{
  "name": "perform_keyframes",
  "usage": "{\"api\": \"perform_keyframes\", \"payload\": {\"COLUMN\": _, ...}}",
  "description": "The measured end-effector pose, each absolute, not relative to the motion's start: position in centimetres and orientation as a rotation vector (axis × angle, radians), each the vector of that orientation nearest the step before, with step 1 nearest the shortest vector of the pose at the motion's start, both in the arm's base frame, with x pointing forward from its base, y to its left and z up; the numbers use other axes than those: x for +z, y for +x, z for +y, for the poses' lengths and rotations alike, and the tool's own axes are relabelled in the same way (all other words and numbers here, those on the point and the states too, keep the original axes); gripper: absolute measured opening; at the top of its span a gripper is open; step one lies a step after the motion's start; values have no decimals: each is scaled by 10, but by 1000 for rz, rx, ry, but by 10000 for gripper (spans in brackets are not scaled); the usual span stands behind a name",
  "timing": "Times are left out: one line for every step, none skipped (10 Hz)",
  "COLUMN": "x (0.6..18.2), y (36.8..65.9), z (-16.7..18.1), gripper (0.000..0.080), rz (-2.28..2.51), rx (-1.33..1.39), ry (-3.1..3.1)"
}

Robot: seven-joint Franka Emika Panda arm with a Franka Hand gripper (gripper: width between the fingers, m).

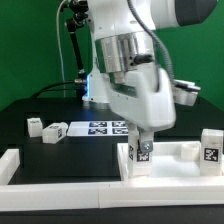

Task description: Assemble square table

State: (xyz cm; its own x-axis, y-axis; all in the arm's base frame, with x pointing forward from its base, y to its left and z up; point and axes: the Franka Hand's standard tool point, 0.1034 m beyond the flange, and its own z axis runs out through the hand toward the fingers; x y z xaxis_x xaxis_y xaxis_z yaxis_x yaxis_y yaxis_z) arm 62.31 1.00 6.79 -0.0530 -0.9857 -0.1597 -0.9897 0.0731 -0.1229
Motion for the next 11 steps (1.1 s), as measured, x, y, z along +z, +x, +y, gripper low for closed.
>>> {"api": "perform_keyframes", "payload": {"x": 68, "y": 622, "z": 9, "gripper": 288, "rz": 2230, "rx": 35, "ry": -1875}}
{"api": "perform_keyframes", "payload": {"x": 68, "y": 623, "z": 9, "gripper": 289, "rz": 2299, "rx": 50, "ry": -1780}}
{"api": "perform_keyframes", "payload": {"x": 68, "y": 623, "z": 9, "gripper": 289, "rz": 2340, "rx": 57, "ry": -1725}}
{"api": "perform_keyframes", "payload": {"x": 68, "y": 623, "z": 9, "gripper": 289, "rz": 2336, "rx": 56, "ry": -1729}}
{"api": "perform_keyframes", "payload": {"x": 67, "y": 623, "z": 9, "gripper": 289, "rz": 2307, "rx": 51, "ry": -1769}}
{"api": "perform_keyframes", "payload": {"x": 67, "y": 623, "z": 9, "gripper": 472, "rz": 2281, "rx": 48, "ry": -1807}}
{"api": "perform_keyframes", "payload": {"x": 70, "y": 625, "z": 11, "gripper": 608, "rz": 2056, "rx": 18, "ry": -2072}}
{"api": "perform_keyframes", "payload": {"x": 72, "y": 628, "z": 13, "gripper": 608, "rz": 1828, "rx": -20, "ry": -2275}}
{"api": "perform_keyframes", "payload": {"x": 72, "y": 628, "z": 17, "gripper": 637, "rz": 1740, "rx": -28, "ry": -2343}}
{"api": "perform_keyframes", "payload": {"x": 71, "y": 628, "z": 16, "gripper": 647, "rz": 1666, "rx": -39, "ry": -2400}}
{"api": "perform_keyframes", "payload": {"x": 71, "y": 628, "z": 15, "gripper": 647, "rz": 1573, "rx": -53, "ry": -2463}}
